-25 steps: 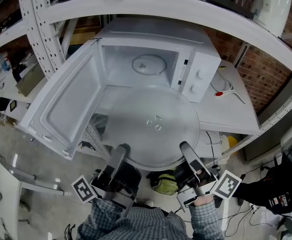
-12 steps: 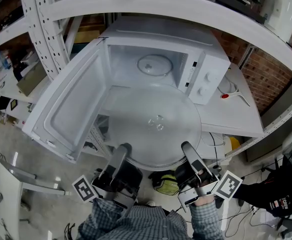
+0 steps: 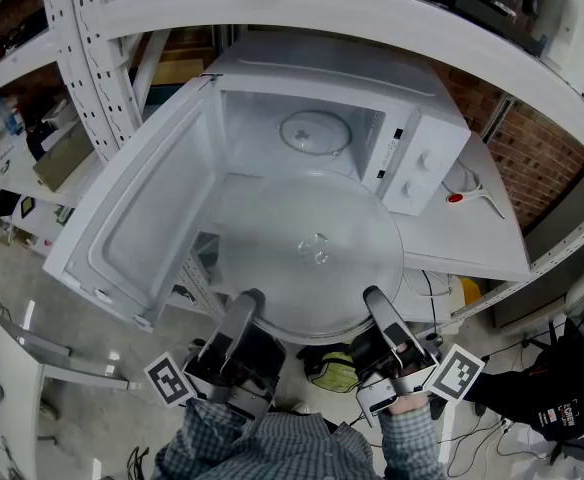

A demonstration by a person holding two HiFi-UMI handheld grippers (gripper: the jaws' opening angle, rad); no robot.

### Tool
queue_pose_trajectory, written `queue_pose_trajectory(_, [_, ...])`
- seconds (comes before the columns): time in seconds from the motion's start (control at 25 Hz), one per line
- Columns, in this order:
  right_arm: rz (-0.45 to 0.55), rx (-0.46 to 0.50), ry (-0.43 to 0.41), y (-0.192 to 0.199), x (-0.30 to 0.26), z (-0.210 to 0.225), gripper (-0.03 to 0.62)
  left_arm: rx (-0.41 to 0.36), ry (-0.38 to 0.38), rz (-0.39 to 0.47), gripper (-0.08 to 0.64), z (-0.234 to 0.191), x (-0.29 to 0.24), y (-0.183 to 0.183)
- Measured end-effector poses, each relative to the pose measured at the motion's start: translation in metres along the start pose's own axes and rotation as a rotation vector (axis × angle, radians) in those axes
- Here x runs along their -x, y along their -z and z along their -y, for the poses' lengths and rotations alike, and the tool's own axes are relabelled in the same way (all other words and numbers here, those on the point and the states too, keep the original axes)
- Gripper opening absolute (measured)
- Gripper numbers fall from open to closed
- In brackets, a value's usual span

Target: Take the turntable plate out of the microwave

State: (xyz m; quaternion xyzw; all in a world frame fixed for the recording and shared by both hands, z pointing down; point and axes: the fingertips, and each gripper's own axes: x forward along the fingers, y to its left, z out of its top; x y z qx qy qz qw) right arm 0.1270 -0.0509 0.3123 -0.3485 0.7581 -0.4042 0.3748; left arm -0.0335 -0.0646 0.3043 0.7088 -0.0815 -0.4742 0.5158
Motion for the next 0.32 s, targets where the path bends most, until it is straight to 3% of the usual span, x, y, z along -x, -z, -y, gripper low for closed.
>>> queue_pose_trajectory(0.32, [-0.002, -0.009, -0.01, -0.0025, -0.0051, 0.0012, 0.098, 0.002, 0.006, 0.01, 0.092, -0.0015, -0.0028, -0.0034])
